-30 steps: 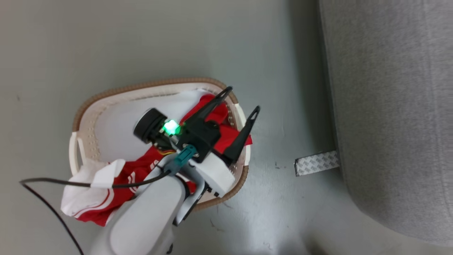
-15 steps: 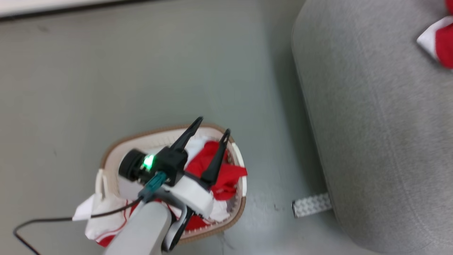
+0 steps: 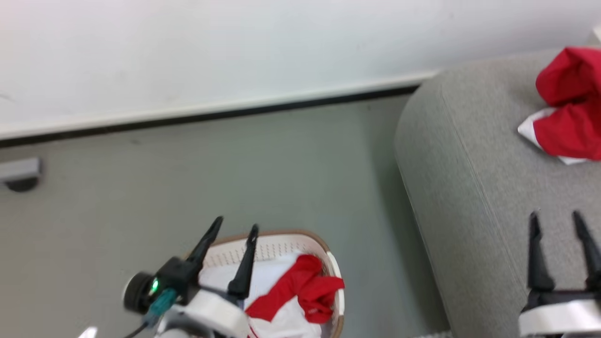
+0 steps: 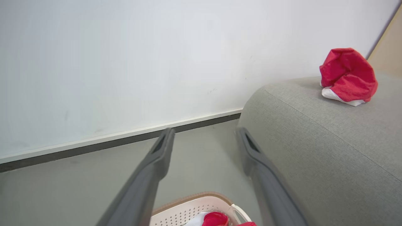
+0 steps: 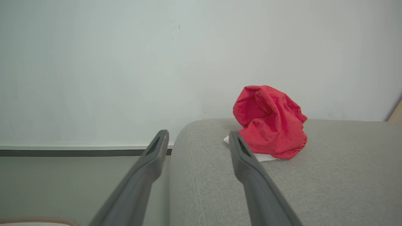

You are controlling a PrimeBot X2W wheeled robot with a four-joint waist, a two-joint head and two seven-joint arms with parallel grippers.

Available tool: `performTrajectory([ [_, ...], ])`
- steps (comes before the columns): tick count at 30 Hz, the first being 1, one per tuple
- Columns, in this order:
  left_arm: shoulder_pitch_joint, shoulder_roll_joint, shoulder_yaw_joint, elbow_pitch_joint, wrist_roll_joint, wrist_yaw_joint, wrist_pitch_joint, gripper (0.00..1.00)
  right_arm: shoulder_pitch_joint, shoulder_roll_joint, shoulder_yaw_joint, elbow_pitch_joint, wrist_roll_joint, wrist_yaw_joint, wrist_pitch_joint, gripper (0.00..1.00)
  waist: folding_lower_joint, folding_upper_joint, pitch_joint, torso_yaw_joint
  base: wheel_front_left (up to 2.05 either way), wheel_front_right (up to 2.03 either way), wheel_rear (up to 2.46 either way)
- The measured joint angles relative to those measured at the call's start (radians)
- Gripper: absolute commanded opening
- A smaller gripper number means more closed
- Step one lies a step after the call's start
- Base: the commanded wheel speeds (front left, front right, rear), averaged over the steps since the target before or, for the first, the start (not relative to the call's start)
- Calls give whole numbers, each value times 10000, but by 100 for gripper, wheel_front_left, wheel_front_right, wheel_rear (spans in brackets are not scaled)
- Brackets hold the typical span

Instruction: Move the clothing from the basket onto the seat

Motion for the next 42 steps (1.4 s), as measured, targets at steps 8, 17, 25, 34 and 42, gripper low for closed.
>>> performTrajectory([
  [8,1778,-117,1120,-516,245,-23,-2,100,1165,128,644,-36,73,0,0,100,0,0,-1204,351,0,0,0],
  [17,2770,-353,2004,-537,677,-288,-2,100,1768,157,997,322,476,0,0,100,2,0,-1944,508,0,0,0],
  [25,3110,-591,2406,-385,903,-639,-2,100,1861,155,1007,514,485,0,0,100,2,0,-2079,845,0,0,0],
  [34,3151,-834,2702,-316,1233,-869,-2,100,1860,157,1164,706,596,0,0,100,2,0,-2127,1089,0,0,0],
  [42,3175,-970,2897,-249,1394,-1049,-2,100,1848,157,1260,773,658,0,0,100,3,0,-2117,1076,0,0,0],
])
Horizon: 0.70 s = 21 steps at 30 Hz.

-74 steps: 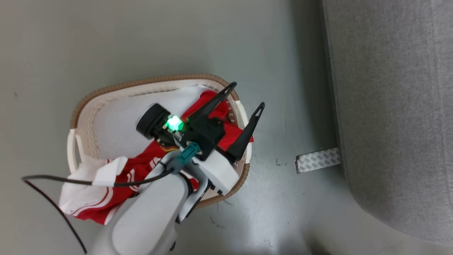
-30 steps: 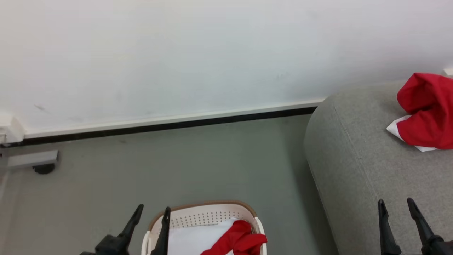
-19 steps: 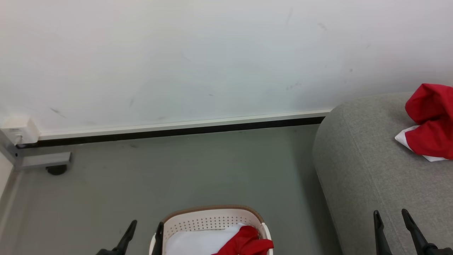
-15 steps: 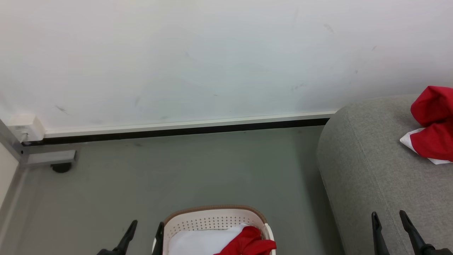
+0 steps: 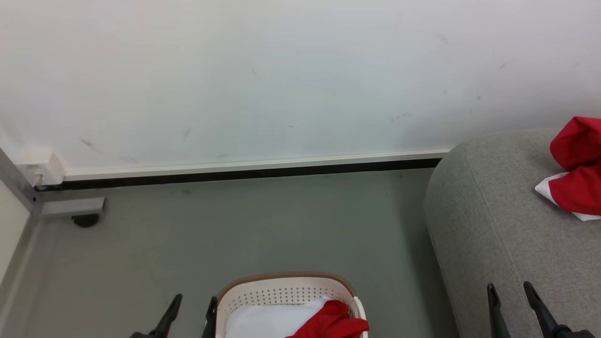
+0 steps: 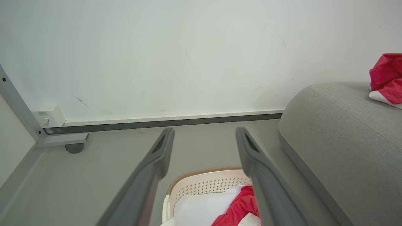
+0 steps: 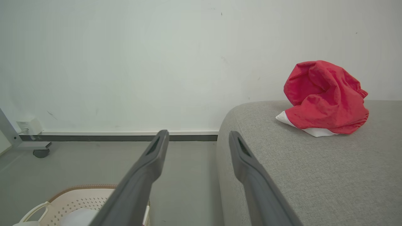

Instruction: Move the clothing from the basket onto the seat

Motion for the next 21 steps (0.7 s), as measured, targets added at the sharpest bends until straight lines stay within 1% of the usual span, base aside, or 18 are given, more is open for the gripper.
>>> performTrajectory([
  [7,-5,-102,144,69,88,-127,0,100,-131,0,134,-38,0,0,0,100,0,0,113,-181,0,0,0],
  [11,-111,-102,94,441,249,-201,0,100,-219,0,244,-130,4,0,0,100,0,0,279,-399,0,0,0],
  [16,-831,-19,-165,1461,533,-293,4,100,-542,2,349,-267,105,0,0,100,1,0,732,-714,0,0,0],
  [21,-1764,73,-591,2882,756,-433,621,100,-740,0,477,-353,259,0,0,100,1,0,1261,-1091,0,0,0],
])
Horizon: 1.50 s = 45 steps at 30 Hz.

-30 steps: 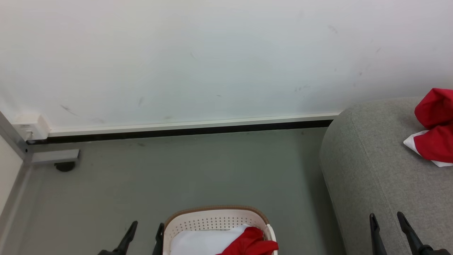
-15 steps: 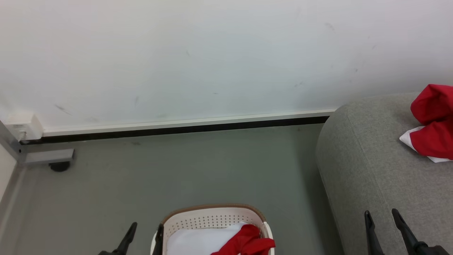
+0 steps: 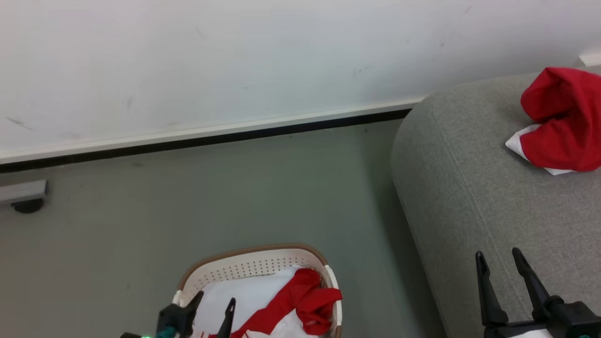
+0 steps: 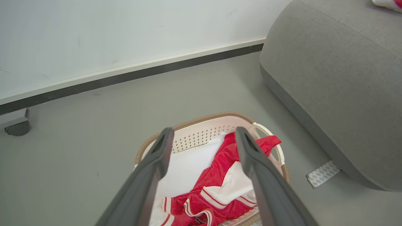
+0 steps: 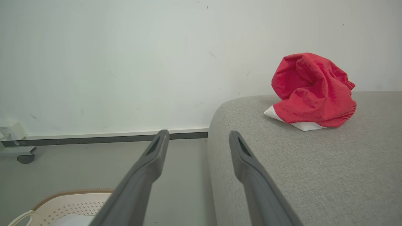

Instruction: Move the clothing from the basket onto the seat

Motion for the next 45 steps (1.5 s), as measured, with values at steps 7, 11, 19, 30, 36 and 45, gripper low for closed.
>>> performTrajectory([
  [7,-1680,59,-779,1634,623,-178,788,100,-539,-4,215,-332,196,0,0,100,0,0,1005,-446,0,0,0],
  [11,-2631,184,-1212,2757,1028,-272,1183,100,-1003,-4,447,-593,483,0,0,100,1,0,1768,-649,0,0,0],
  [19,-4372,370,-2138,4497,1465,-516,1592,100,-2068,-6,1012,-1369,1110,0,2,100,2,0,3550,-1104,0,0,0],
  [30,-5799,546,-3808,6149,1616,-577,1737,100,-3006,-6,1068,-2562,1971,0,0,100,3,0,5810,-1686,0,0,0],
  [36,-6621,834,-4418,6640,1465,-600,1639,100,-3170,-8,947,-2997,2134,0,0,100,2,0,6654,-1928,0,0,0],
  [45,-7289,1068,-4301,7049,1131,-512,1223,0,-3184,-8,819,-3131,2307,0,0,100,2,0,7435,-2284,0,0,0],
])
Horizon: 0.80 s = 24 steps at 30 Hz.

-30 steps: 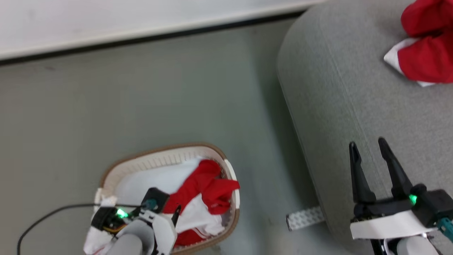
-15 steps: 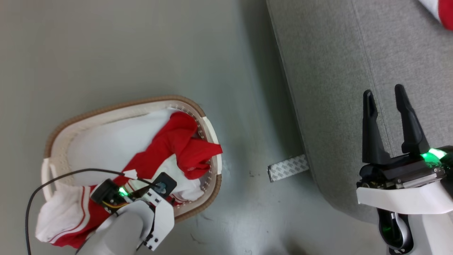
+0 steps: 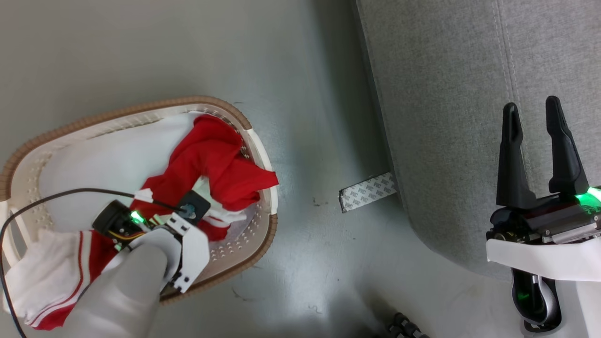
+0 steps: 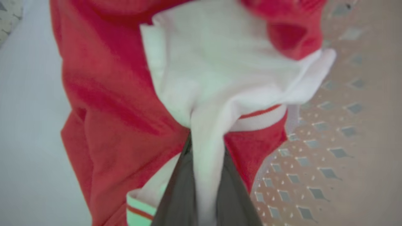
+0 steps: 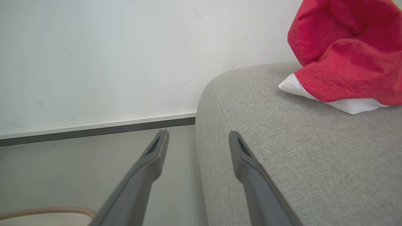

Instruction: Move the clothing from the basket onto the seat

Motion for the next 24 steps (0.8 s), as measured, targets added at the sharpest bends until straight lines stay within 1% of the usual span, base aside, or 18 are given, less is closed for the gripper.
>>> performTrajectory([
  [4,-29,-201,244,61,-322,119,-474,0,30,2,-128,203,6,0,0,100,-1,0,-306,96,0,0,0],
  [9,195,-525,640,134,-928,322,-1108,0,116,6,-153,518,-115,0,0,100,-2,0,-1152,369,0,0,0],
  [12,444,-798,798,130,-1243,330,-1390,0,392,10,-163,775,-378,0,2,100,-2,0,-1828,585,0,0,0],
  [17,828,-1058,1035,-12,-1634,339,-1684,0,900,12,-282,1106,-637,0,0,100,-3,0,-3118,1011,0,0,0],
  [24,1257,-1352,1254,-897,-2159,439,-1820,0,1625,12,-477,1471,-947,0,0,100,-3,0,-4858,1732,0,0,0],
])
